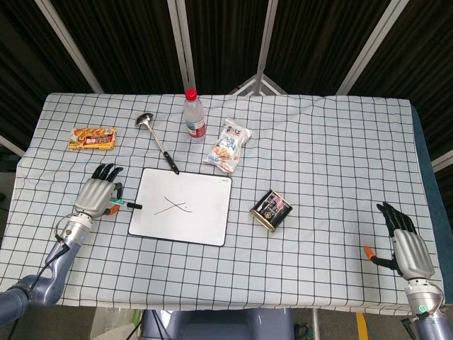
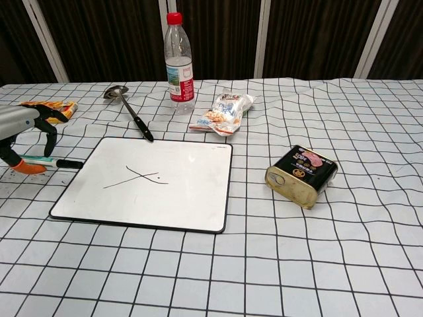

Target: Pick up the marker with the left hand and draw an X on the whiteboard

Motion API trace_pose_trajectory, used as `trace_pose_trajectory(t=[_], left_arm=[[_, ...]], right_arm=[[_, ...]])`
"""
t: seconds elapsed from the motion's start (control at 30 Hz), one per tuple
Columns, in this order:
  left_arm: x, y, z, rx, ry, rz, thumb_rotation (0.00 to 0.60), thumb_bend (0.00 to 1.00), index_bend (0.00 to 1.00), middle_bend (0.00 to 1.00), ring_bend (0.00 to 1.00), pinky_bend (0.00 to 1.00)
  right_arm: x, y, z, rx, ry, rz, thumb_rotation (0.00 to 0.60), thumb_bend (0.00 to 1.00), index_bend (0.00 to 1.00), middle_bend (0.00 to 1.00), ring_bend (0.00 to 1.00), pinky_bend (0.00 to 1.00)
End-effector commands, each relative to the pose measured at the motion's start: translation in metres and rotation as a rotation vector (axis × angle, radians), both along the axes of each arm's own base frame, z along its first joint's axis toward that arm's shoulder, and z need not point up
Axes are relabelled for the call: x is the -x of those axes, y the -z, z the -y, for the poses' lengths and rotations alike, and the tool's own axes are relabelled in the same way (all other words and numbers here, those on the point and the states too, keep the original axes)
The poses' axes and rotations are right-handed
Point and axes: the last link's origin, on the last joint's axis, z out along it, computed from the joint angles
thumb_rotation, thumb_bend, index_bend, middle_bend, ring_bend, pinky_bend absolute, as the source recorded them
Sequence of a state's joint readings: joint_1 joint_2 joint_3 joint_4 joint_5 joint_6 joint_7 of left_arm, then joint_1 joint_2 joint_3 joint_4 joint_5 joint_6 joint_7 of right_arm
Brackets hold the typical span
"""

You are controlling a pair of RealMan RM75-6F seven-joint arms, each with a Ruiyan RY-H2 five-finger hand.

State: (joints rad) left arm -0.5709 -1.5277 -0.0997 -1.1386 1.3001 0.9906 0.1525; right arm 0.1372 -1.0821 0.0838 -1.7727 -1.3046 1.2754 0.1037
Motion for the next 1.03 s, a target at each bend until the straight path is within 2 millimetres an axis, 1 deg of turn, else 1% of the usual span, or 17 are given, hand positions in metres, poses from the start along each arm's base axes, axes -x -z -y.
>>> trace_pose_trajectory(t=[0.03, 0.13, 0.27, 0.43, 0.53, 0.57, 0.63, 0.67, 0.7, 0.8, 0.83, 0.9, 0.93, 1.03], left_arm=[[0.001, 0.003, 0.001, 0.003, -0.007, -0.004, 0.600, 0.30, 0.48, 0.01, 0.00, 0.00], [0.002, 0.004, 0.002, 0.004, -0.016, -0.008, 0.600, 0.27, 0.42, 0.00, 0.00, 0.00], [0.004, 0.000, 0.005, -0.012, -0.035, 0.011, 0.600, 0.25, 0.33, 0.00, 0.00, 0.00], [0.006, -0.013, 0.012, -0.050, -0.060, 0.057, 0.600, 0.22, 0.28, 0.00, 0.00, 0.00], [0.003, -0.027, 0.023, -0.083, -0.063, 0.107, 0.600, 0.22, 0.25, 0.00, 0.00, 0.00], [0.001, -0.035, 0.031, -0.100, -0.062, 0.136, 0.600, 0.22, 0.24, 0.00, 0.00, 0.00], [0.000, -0.043, 0.041, -0.118, -0.060, 0.162, 0.600, 0.21, 0.20, 0.00, 0.00, 0.00], [0.000, -0.053, 0.052, -0.137, -0.055, 0.179, 0.600, 0.19, 0.17, 0.00, 0.00, 0.00], [0.000, -0.058, 0.058, -0.145, -0.054, 0.184, 0.600, 0.18, 0.11, 0.00, 0.00, 0.00], [0.005, -0.078, 0.081, -0.177, -0.053, 0.182, 0.600, 0.15, 0.01, 0.00, 0.00, 0.00], [0.007, -0.086, 0.093, -0.189, -0.058, 0.179, 0.600, 0.14, 0.00, 0.00, 0.00, 0.00], [0.009, -0.094, 0.103, -0.202, -0.065, 0.181, 0.600, 0.13, 0.00, 0.00, 0.00, 0.00], [0.012, -0.102, 0.113, -0.215, -0.075, 0.182, 0.600, 0.13, 0.00, 0.00, 0.00, 0.00], [0.020, -0.113, 0.133, -0.232, -0.098, 0.172, 0.600, 0.13, 0.00, 0.00, 0.00, 0.00]], right_arm=[[0.000, 0.000, 0.000, 0.000, 0.000, 0.000, 0.600, 0.31, 0.00, 0.00, 0.00, 0.00], [0.000, 0.000, 0.000, -0.001, 0.001, 0.000, 0.600, 0.31, 0.00, 0.00, 0.00, 0.00], [0.000, 0.000, 0.000, -0.003, 0.002, -0.001, 0.600, 0.31, 0.00, 0.00, 0.00, 0.00], [0.000, 0.000, 0.000, -0.004, 0.001, -0.002, 0.600, 0.31, 0.00, 0.00, 0.00, 0.00], [0.000, -0.001, 0.000, -0.005, -0.001, -0.006, 0.600, 0.31, 0.00, 0.00, 0.00, 0.00], [0.000, -0.001, 0.000, -0.007, -0.003, -0.010, 0.600, 0.31, 0.00, 0.00, 0.00, 0.00], [0.001, -0.001, 0.000, -0.008, -0.006, -0.016, 0.600, 0.31, 0.00, 0.00, 0.00, 0.00], [0.001, -0.001, 0.000, -0.008, -0.010, -0.025, 0.600, 0.31, 0.00, 0.00, 0.00, 0.00], [0.001, -0.001, 0.000, -0.008, -0.012, -0.029, 0.600, 0.31, 0.00, 0.00, 0.00, 0.00], [0.001, -0.002, 0.000, -0.005, -0.018, -0.043, 0.600, 0.31, 0.00, 0.00, 0.00, 0.00], [0.001, -0.002, 0.000, -0.004, -0.022, -0.049, 0.600, 0.31, 0.00, 0.00, 0.00, 0.00], [0.001, -0.002, 0.000, -0.003, -0.025, -0.053, 0.600, 0.31, 0.00, 0.00, 0.00, 0.00], [0.001, -0.001, -0.001, -0.003, -0.028, -0.057, 0.600, 0.31, 0.00, 0.00, 0.00, 0.00], [0.001, -0.001, -0.001, -0.003, -0.034, -0.067, 0.600, 0.31, 0.00, 0.00, 0.00, 0.00]])
